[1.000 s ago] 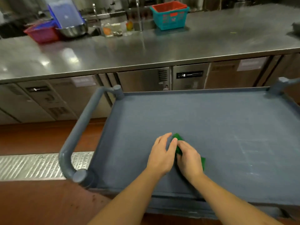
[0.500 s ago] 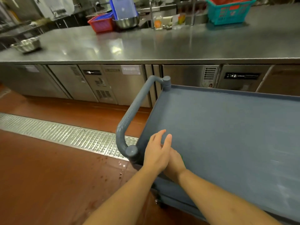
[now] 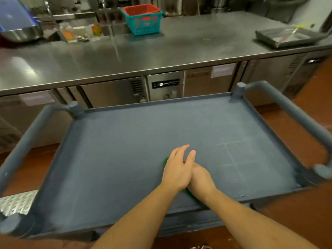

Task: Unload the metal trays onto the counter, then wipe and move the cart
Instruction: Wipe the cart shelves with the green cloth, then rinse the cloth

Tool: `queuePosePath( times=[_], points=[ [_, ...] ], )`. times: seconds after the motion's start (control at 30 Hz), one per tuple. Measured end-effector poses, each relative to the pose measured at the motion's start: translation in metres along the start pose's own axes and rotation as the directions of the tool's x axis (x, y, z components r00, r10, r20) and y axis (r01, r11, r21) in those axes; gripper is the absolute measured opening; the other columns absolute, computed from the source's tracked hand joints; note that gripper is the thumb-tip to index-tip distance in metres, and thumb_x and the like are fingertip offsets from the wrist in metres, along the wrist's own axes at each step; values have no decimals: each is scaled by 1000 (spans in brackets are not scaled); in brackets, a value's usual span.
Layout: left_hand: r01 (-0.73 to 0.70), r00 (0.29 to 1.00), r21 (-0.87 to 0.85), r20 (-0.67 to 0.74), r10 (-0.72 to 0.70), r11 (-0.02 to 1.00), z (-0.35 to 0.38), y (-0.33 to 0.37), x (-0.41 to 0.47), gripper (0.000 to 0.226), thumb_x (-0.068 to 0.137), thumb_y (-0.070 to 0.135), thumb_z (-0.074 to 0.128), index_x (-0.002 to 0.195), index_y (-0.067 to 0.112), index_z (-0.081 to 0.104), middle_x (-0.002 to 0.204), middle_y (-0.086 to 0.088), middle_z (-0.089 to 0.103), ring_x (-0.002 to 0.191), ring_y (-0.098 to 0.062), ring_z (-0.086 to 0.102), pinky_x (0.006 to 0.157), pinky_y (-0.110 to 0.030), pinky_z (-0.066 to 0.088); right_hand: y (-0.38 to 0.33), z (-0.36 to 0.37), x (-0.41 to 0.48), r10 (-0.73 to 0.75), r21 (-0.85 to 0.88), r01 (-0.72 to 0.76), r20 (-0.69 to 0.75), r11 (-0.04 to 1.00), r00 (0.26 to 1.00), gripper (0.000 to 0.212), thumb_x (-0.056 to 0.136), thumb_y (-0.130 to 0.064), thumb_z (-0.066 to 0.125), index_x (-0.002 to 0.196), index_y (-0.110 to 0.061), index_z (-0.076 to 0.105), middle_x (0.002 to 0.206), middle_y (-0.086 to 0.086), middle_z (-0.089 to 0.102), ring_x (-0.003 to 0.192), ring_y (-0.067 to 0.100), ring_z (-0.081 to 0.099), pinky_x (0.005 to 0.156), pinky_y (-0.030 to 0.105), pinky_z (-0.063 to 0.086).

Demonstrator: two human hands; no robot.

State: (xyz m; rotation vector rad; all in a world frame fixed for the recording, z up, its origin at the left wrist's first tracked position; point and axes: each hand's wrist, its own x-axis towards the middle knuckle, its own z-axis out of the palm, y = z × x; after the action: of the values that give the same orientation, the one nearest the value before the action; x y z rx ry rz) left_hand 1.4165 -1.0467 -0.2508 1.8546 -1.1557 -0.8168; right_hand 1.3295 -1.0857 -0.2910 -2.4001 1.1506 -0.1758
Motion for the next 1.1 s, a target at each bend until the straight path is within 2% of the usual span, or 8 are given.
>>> queuePosePath(
  times=[0.17,0.23,0.37,0.6,0.77,0.87,1.03,1.1],
  points=[
    [-100,982,-14,160,101,995,86,56,20,43,99,44,40,139,28,45,145,7,41,132,-7,38,105,-22,28,103,-59,-32,115,68,-105,-177,992,977,26,89,-14,51,109,-25,63,100,-7,67,87,17,62,57,26,33],
    [-121,969,-13,214,121,993,114,69,24,44,100,45,39,140,29,44,145,8,40,132,-7,37,105,-22,28,139,-75,-41,162,61,-151,-244,987,956,32,88,-13,54,117,-24,62,108,-7,67,93,18,62,59,27,39],
    [-144,951,-3,277,139,990,152,87,32,44,100,44,38,141,28,43,145,9,40,132,-7,36,108,-24,29,194,-95,-53,228,6,-237,-304,971,925,39,84,-11,57,120,-24,62,121,-7,64,108,19,60,78,32,49],
    [-164,938,-3,311,156,987,170,95,36,43,100,44,40,140,28,44,143,10,42,130,-4,37,102,-17,25,224,-106,-62,265,-20,-292,-367,956,892,36,82,-5,58,114,-21,63,115,-5,64,103,21,60,74,34,51],
    [-133,954,3,271,127,991,143,80,37,46,99,46,39,141,28,43,145,8,40,134,-7,35,108,-22,25,208,-92,-68,376,54,-393,-433,918,819,42,79,2,61,119,-11,65,122,4,65,110,28,61,86,38,51],
    [-115,964,8,242,110,993,121,66,36,46,99,45,40,141,26,43,146,6,40,135,-7,34,107,-21,24,174,-72,-65,375,81,-378,-426,922,824,43,76,3,63,118,-9,65,122,6,65,108,31,63,86,38,51],
    [-98,981,13,169,94,995,74,41,31,44,99,42,42,139,23,46,144,4,43,133,-6,36,104,-16,24,90,-30,-47,250,128,-216,-394,968,885,42,80,-4,62,120,-15,64,120,0,65,106,21,63,78,29,48],
    [-85,987,16,141,82,996,50,28,28,43,100,41,42,139,23,47,144,4,43,133,-6,37,105,-18,25,48,-15,-39,170,175,-107,-398,979,902,39,76,-2,65,112,-17,68,107,-1,69,92,14,63,66,23,44]
  ],
)
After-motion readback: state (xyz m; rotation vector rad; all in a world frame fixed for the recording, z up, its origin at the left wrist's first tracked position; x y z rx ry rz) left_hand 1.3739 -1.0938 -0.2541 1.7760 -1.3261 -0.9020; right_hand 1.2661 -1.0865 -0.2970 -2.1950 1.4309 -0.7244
